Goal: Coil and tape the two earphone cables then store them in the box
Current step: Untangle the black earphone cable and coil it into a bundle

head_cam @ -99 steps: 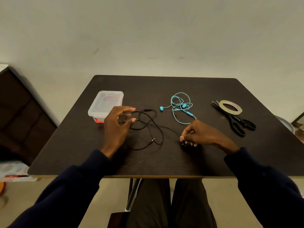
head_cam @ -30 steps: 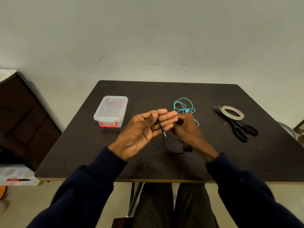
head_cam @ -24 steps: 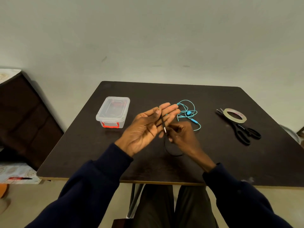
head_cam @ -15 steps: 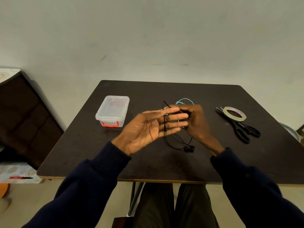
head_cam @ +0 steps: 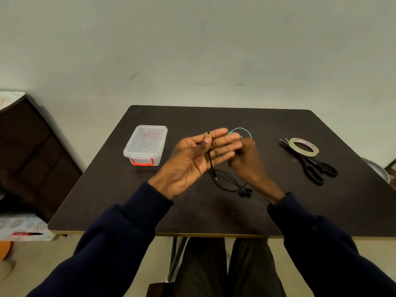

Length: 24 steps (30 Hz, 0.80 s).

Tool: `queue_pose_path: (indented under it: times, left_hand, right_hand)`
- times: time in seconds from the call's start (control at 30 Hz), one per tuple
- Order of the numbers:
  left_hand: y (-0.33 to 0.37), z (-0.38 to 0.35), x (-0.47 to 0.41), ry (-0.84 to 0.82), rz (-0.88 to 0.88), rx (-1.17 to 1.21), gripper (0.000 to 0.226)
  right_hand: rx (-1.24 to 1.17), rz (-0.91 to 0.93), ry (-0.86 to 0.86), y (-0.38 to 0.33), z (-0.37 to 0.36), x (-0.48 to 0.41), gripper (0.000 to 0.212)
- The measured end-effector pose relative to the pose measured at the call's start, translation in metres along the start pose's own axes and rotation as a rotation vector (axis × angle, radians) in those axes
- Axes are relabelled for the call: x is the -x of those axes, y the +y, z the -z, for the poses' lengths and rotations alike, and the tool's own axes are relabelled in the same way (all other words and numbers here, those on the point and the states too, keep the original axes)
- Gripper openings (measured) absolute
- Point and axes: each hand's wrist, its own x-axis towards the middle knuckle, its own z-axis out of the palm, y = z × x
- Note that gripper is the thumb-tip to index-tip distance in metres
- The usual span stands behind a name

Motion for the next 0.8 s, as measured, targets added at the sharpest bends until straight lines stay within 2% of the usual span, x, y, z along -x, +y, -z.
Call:
queue_pose_path:
  times: [0.2, 0.4, 0.5, 0.57, 0.67, 0.8]
  left_hand:
    - [0.012, 0.005, -0.022, 0.195, -0.263, 0.11, 0.046]
    - [0.008, 0.013, -0.024, 0.339, -0.288, -0.1, 0.039]
    - [0.001, 0.015, -0.02, 0.361, -0.303, -0.352, 0.035]
    - [-0.002, 0.016, -0.016, 0.36, -0.248, -0.527, 0.032]
    - [-0.005, 0.01, -0.011, 0.373, -0.069, -0.664, 0.03]
    - [-0.002, -0.003, -0.007, 0.355, 0.1, -0.621, 0.038]
  right_hand:
    - [-0.134, 0.0, -0.159, 0.006, -0.034, 0.035, 0.024]
    - [0.256, 0.239, -0.211, -0.011, -0.012, 0.037, 0.027]
    - [0.502, 0.311, -0.174, -0.022, 0.003, 0.028, 0.032]
    - [0.58, 0.372, -0.069, -0.028, 0.012, 0.02, 0.024]
    - [0.562, 0.431, 0.005, -0.036, 0.028, 0.001, 0.014]
    - [0.49, 0.512, 0.034, -0.035, 0.039, -0.023, 0.006]
